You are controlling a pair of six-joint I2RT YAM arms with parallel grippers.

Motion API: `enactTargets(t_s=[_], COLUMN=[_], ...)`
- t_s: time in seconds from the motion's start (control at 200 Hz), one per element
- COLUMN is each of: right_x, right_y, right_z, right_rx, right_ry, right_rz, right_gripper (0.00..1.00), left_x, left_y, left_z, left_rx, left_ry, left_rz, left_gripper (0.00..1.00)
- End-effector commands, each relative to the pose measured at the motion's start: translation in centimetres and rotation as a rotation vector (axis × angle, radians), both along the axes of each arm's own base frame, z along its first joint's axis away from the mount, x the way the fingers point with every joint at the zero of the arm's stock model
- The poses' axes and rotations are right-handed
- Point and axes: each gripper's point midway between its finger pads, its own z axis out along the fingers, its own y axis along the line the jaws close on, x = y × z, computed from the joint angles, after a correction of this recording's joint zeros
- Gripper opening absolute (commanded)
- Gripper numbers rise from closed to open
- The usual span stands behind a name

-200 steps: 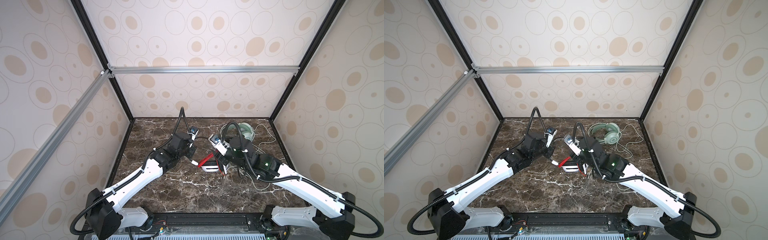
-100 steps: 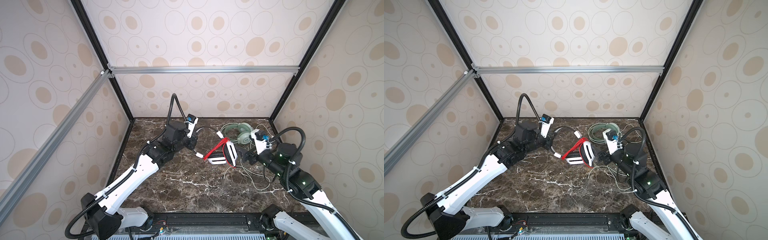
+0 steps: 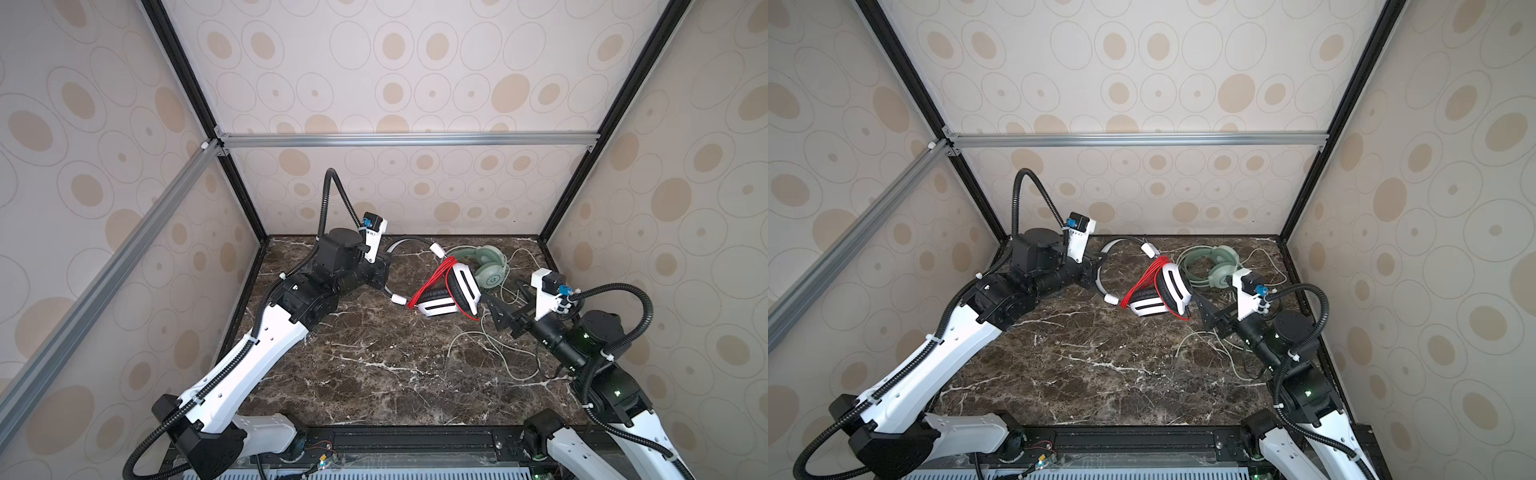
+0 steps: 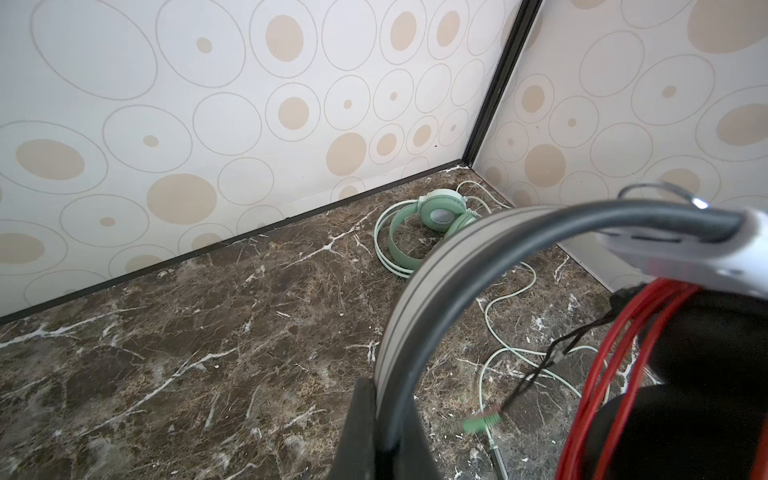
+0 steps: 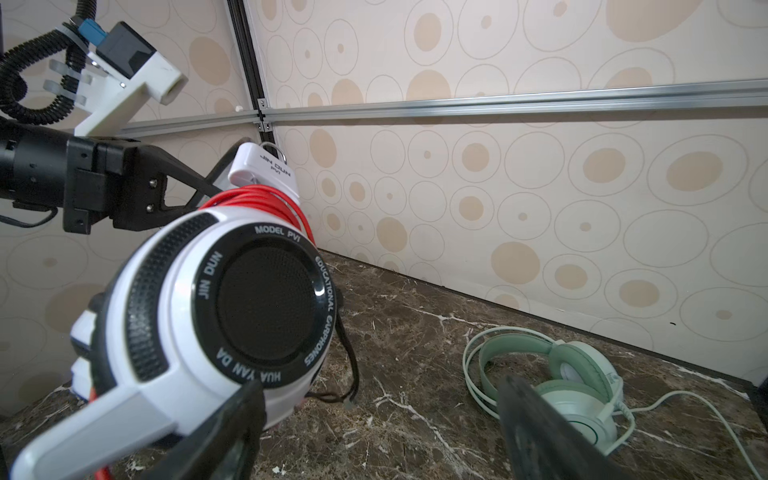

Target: Wrap the headphones

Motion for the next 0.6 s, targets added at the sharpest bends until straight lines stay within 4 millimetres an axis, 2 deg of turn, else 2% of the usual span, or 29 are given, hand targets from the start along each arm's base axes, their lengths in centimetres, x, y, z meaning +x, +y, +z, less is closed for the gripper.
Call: enactTargets(t_s=[0.0,0.165,0.245,0.44,0.595], right_x=[-0.1,-0.3,-0.3,1.4,2.8], right_y=[0.2,1.9,2.3,2.9,3.4], right_z=[-0.6,-3.3,-3.6,-5.4,-5.9], right_rx=[0.025,0.021,0.050,0.085,0.152], right_ry=[-0.019,-0.005,-0.010,0.041,0.038], right_rz=[0.017,0.119,0.142,0.138,0.140], right_gripper=[0.90,0.90,0.90,0.91,0.94], left_x=[-0.7,-1.3,-1.4,-1.7,-1.5], left_y=[0.3,0.7,0.8,0.8,0.8], left_z=[5.9,7.7,8.4,9.9,10.5], left_rx=[-0.163,-0.212,-0.229,-0.272,-0.287], left_ry=[-0.079,-0.093,-0.103,-0.123,-0.134], left_rz=[-0.009,-0.022,-0.024,-0.038,-0.037], left_gripper=[0.00,0.00,0.00,0.00,0.00])
